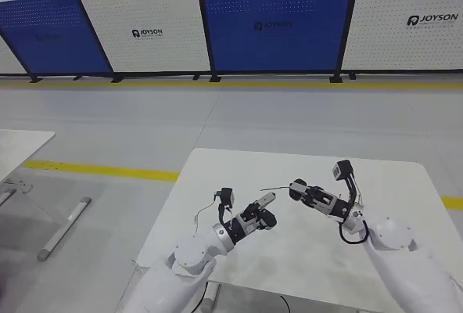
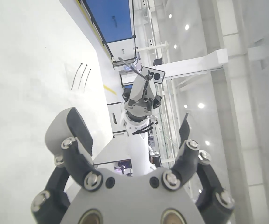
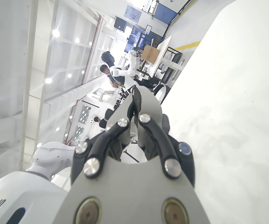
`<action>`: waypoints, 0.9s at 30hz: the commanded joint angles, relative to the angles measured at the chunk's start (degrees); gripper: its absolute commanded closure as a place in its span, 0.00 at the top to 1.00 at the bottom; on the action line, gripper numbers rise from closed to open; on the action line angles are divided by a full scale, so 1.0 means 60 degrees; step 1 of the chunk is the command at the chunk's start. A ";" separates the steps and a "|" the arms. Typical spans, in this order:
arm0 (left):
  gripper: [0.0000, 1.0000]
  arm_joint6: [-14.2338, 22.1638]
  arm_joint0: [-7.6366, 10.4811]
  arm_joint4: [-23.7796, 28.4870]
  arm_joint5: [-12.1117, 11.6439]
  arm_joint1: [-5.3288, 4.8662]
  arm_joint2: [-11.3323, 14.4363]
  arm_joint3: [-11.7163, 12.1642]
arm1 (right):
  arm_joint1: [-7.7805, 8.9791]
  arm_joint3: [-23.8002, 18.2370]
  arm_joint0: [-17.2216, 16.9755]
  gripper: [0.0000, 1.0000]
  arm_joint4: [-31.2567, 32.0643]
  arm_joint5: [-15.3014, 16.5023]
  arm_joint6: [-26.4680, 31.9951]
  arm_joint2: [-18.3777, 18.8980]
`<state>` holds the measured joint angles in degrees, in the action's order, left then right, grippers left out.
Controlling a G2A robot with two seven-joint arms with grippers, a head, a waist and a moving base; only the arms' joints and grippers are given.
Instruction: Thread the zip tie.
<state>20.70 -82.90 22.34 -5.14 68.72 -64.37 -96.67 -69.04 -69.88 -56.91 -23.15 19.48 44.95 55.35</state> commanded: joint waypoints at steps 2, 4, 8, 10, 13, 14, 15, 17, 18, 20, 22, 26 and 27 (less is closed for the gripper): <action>1.00 -0.0193 0.0562 0.0310 -0.0059 0.0119 0.0334 0.0376 | -0.0173 0.0305 0.0155 0.00 0.0213 0.0000 -0.0396 -0.0321; 1.00 -0.0487 0.0773 0.0450 -0.0213 0.0179 0.0409 0.0614 | -0.0218 0.0382 0.0195 0.00 0.0124 0.0000 -0.0401 -0.0360; 1.00 -0.0487 0.0773 0.0450 -0.0213 0.0179 0.0409 0.0614 | -0.0218 0.0382 0.0195 0.00 0.0124 0.0000 -0.0401 -0.0360; 1.00 -0.0487 0.0773 0.0450 -0.0213 0.0179 0.0409 0.0614 | -0.0218 0.0382 0.0195 0.00 0.0124 0.0000 -0.0401 -0.0360; 1.00 -0.0487 0.0773 0.0450 -0.0213 0.0179 0.0409 0.0614 | -0.0218 0.0382 0.0195 0.00 0.0124 0.0000 -0.0401 -0.0360; 1.00 -0.0487 0.0773 0.0450 -0.0213 0.0179 0.0409 0.0614 | -0.0218 0.0382 0.0195 0.00 0.0124 0.0000 -0.0401 -0.0360; 1.00 -0.0604 0.0781 0.0506 -0.0217 0.0187 0.0388 0.0642 | -0.0219 0.0367 0.0175 0.00 0.0130 -0.0012 -0.0440 -0.0356; 1.00 -0.0870 0.0857 0.0626 -0.0270 0.0213 0.0345 0.0726 | -0.0213 0.0190 0.0058 0.00 0.0205 -0.0073 -0.0593 -0.0310; 1.00 -0.1065 0.0916 0.0653 -0.0400 0.0234 0.0327 0.0822 | -0.0199 0.0106 -0.0007 0.00 0.0230 -0.0095 -0.0599 -0.0251; 1.00 -0.1200 0.1009 0.0616 -0.0496 0.0264 0.0381 0.0961 | -0.0177 0.0003 -0.0103 0.00 0.0229 -0.0109 -0.0541 -0.0158; 1.00 -0.1313 0.1167 0.0555 -0.0537 0.0300 0.0456 0.1154 | -0.0152 -0.0083 -0.0201 0.00 0.0218 -0.0157 -0.0444 -0.0059; 1.00 -0.1396 0.1259 0.0660 -0.0516 0.0334 0.0518 0.1288 | -0.0140 -0.0138 -0.0244 0.00 0.0215 -0.0230 -0.0388 -0.0003; 1.00 -0.1396 0.1259 0.0660 -0.0516 0.0334 0.0518 0.1288 | -0.0140 -0.0138 -0.0244 0.00 0.0215 -0.0230 -0.0388 -0.0003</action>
<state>12.29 -75.31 26.33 -8.24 70.74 -61.24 -88.89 -69.87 -70.73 -58.40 -21.87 18.08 42.65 55.36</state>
